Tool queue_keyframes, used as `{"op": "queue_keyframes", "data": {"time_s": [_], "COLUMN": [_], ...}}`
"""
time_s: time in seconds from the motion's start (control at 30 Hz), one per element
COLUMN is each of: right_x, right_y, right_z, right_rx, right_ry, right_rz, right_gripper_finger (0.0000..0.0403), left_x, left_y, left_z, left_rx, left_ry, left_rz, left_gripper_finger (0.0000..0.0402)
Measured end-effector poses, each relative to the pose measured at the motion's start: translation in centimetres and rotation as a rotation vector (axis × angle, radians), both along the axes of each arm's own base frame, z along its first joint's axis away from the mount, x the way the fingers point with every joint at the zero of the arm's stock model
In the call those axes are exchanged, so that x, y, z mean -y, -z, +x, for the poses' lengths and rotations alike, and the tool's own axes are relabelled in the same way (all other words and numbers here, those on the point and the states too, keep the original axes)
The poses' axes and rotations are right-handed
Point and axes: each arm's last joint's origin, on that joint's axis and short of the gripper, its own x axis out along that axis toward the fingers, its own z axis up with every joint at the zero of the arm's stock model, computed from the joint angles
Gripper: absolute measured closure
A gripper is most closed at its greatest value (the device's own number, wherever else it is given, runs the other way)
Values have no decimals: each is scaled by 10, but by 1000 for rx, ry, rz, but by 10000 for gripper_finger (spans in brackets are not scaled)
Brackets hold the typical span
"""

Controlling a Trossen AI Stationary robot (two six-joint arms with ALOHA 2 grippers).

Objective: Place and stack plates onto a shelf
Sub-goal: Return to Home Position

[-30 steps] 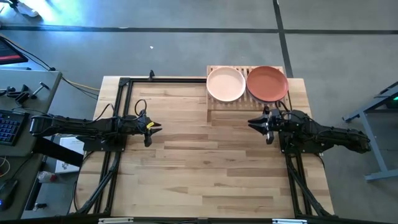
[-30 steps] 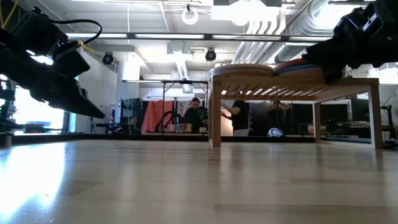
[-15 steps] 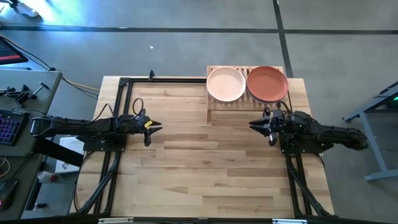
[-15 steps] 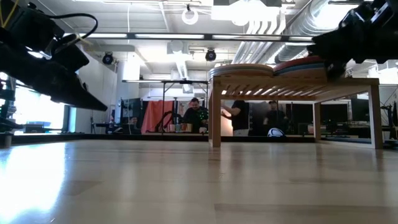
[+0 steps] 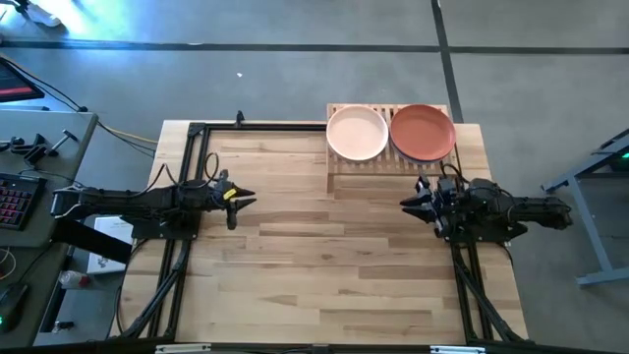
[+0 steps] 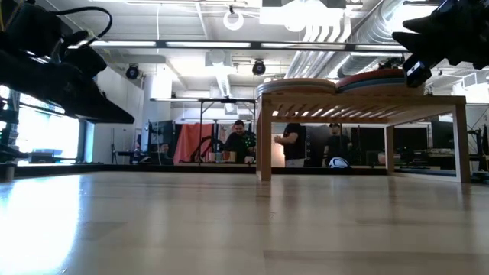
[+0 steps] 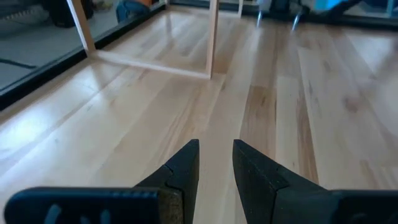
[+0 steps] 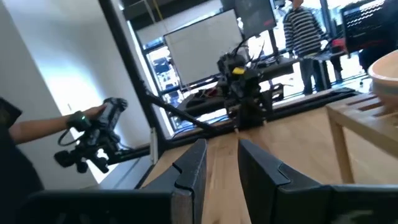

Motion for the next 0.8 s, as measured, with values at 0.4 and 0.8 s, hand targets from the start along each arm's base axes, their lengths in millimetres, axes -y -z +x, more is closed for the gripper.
{"op": "queue_keyframes", "data": {"time_s": [0.4, 0.8], "right_x": [-5, -5], "right_y": [1, 1], "right_z": [0, 0], "right_rx": [-15, -16], "right_ry": [-41, -37], "right_rz": [2, 3], "right_gripper_finger": [328, 328], "left_x": [9, 10], "left_y": [-18, -27], "left_z": [-7, -13], "left_rx": [197, 305], "left_ry": [76, 81], "left_rz": [12, 17], "left_gripper_finger": [314, 314]}}
